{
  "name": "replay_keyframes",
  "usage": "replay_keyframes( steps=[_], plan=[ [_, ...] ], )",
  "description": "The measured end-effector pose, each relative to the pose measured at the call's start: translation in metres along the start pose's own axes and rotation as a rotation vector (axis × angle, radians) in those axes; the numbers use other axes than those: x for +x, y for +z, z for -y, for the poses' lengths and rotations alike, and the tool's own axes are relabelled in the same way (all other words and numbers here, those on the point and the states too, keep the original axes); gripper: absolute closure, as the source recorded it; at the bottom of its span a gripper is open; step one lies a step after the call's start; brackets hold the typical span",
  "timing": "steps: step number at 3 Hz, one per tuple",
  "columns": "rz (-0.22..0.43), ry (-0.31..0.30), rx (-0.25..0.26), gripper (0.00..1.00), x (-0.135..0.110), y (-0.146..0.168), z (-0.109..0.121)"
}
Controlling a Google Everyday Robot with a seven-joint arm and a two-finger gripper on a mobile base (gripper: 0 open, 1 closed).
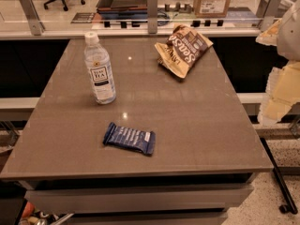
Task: Pick brown chip bag
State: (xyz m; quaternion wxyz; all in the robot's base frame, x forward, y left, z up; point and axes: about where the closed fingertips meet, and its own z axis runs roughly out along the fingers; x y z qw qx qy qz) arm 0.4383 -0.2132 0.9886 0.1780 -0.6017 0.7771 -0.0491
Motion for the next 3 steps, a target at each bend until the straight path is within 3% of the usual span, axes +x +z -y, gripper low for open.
replay_keyframes(
  steps=[1,3],
  plan=[
    [0.013,0.005,0.017,0.0,-0.005,0.0,0.006],
    [0.078,0.05,0.048,0.0,-0.035,0.03,0.046]
  ],
)
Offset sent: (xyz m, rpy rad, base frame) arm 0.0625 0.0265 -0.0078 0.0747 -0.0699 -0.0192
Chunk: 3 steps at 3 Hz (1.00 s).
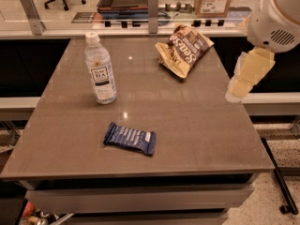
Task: Pick brown chip bag
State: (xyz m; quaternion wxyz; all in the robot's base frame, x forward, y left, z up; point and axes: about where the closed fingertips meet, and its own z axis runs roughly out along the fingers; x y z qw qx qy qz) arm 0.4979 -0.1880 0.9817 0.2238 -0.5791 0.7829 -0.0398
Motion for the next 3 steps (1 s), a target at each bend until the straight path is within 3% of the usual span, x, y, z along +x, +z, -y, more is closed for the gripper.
replay_keyframes(
  steps=[1,3],
  plan=[
    [0.051,0.038,0.023,0.0,-0.013,0.022,0.026],
    [0.206,0.095,0.138,0.0,-0.042,0.054,0.086]
  ],
)
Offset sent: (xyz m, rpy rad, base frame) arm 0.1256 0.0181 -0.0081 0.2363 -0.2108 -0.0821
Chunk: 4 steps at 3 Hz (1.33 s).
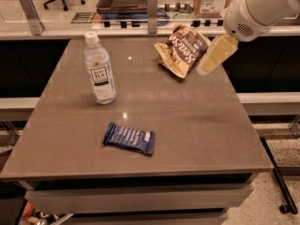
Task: Pick brown chip bag
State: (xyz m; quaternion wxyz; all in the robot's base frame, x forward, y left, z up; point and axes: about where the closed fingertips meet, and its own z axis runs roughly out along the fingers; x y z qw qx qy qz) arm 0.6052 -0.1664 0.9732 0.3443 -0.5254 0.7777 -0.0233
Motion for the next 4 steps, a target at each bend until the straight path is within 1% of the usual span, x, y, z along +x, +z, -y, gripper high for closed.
replay_keyframes(
  steps=[1,3,4],
  plan=[
    [0.017,-0.011,0.027,0.0,-0.015,0.012,0.007],
    [0.011,-0.006,0.037,0.0,-0.016,0.015,0.009],
    [-0.017,0.033,0.091,0.0,-0.017,0.035,0.031]
  ],
)
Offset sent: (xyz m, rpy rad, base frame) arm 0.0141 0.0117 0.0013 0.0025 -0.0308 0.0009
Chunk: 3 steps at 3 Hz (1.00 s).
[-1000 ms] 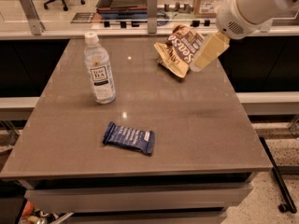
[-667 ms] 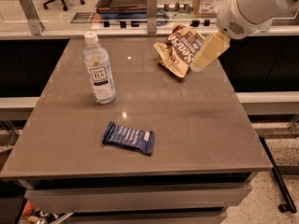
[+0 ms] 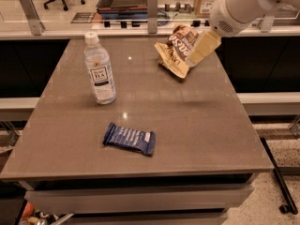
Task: Pick brown chip bag
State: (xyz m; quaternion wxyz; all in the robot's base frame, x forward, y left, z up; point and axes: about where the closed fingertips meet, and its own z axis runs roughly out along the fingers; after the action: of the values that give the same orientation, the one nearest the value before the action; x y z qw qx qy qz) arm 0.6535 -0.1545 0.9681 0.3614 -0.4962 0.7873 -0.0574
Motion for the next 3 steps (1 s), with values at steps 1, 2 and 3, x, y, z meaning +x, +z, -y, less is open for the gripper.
replay_keyframes(
  steps=[1,2,3],
  plan=[
    [0.031,0.05,0.05,0.0,-0.002,0.031,0.028],
    [0.1,0.115,0.044,0.0,-0.005,0.063,0.043],
    [0.166,0.188,0.004,0.0,-0.001,0.095,0.043]
  ],
)
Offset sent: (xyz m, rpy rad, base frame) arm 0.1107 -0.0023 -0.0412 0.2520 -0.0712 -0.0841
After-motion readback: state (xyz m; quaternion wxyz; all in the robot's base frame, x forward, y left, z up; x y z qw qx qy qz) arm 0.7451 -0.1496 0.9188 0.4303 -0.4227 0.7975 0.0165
